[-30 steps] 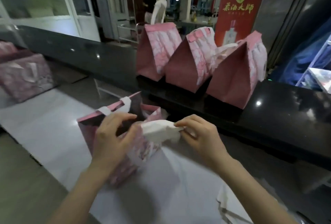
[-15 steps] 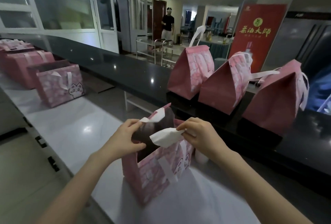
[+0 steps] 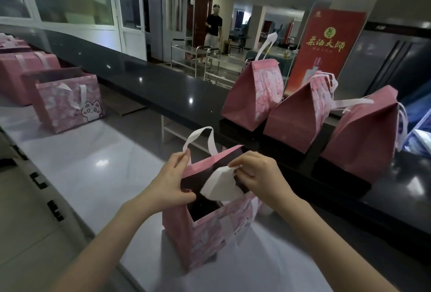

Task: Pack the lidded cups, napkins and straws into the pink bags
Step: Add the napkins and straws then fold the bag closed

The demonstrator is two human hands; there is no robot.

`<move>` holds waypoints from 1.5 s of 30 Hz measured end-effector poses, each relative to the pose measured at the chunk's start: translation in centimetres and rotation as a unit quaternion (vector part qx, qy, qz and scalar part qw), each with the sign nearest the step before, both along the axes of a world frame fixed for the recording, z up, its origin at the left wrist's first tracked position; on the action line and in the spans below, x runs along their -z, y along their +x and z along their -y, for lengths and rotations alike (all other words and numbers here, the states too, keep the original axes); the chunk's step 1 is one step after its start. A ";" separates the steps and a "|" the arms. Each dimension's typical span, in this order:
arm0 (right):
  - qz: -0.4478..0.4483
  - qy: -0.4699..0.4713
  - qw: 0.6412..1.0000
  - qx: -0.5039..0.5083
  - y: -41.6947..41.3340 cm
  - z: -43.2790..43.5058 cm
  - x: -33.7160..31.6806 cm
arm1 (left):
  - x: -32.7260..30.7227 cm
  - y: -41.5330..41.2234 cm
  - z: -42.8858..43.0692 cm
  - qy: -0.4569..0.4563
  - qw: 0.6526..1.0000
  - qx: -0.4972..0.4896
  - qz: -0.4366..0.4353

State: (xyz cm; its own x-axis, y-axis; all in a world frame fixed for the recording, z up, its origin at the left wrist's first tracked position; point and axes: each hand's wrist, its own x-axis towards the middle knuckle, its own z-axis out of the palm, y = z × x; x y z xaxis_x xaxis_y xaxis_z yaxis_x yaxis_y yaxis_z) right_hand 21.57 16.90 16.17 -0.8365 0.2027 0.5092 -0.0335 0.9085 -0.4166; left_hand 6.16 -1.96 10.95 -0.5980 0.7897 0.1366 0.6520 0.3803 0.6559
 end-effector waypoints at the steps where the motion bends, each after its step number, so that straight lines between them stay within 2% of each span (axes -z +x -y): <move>1: 0.012 0.007 1.000 -0.003 0.1 0.2 0.3 | -0.1 0.1 0.0 0.001 1.000 0.002 -0.003; 6: -0.078 -0.022 0.995 0.049 1.1 0.9 1.1 | -0.2 0.8 0.2 0.018 0.999 0.013 -0.049; 8: -0.082 -0.042 0.995 0.043 1.8 1.2 1.8 | -0.3 1.0 0.3 0.020 0.998 0.017 -0.058; 11: 0.021 -0.028 0.999 0.004 2.4 1.8 3.5 | -0.2 1.0 0.2 0.012 0.997 0.016 -0.069; 14: 0.102 0.004 0.995 0.019 1.6 1.8 5.0 | -0.1 1.0 0.0 0.010 0.997 0.021 -0.074; 19: 0.248 0.072 0.966 0.035 0.3 0.9 5.2 | 0.0 0.6 0.2 0.010 0.997 0.031 -0.073; 25: 0.170 0.055 0.984 0.014 2.1 0.7 5.2 | 0.6 0.6 0.5 0.025 0.992 -0.019 -0.125; 27: 0.160 0.054 0.986 0.003 3.1 0.7 5.5 | 1.1 0.7 0.7 0.042 0.992 -0.030 -0.119; 30: 0.145 0.111 0.983 0.009 4.1 0.5 5.9 | 1.5 0.8 1.2 0.063 0.993 -0.048 -0.089; 34: 0.074 0.134 0.985 0.075 4.0 0.6 5.8 | 1.4 1.3 2.1 0.094 0.992 -0.045 -0.075; 38: 0.060 0.148 0.980 0.120 4.5 -0.2 5.5 | 1.5 2.3 2.9 0.092 0.992 -0.019 -0.082; 45: 0.075 0.102 0.980 0.156 6.8 -1.3 6.3 | 1.7 4.6 2.5 0.160 0.984 -0.024 -0.080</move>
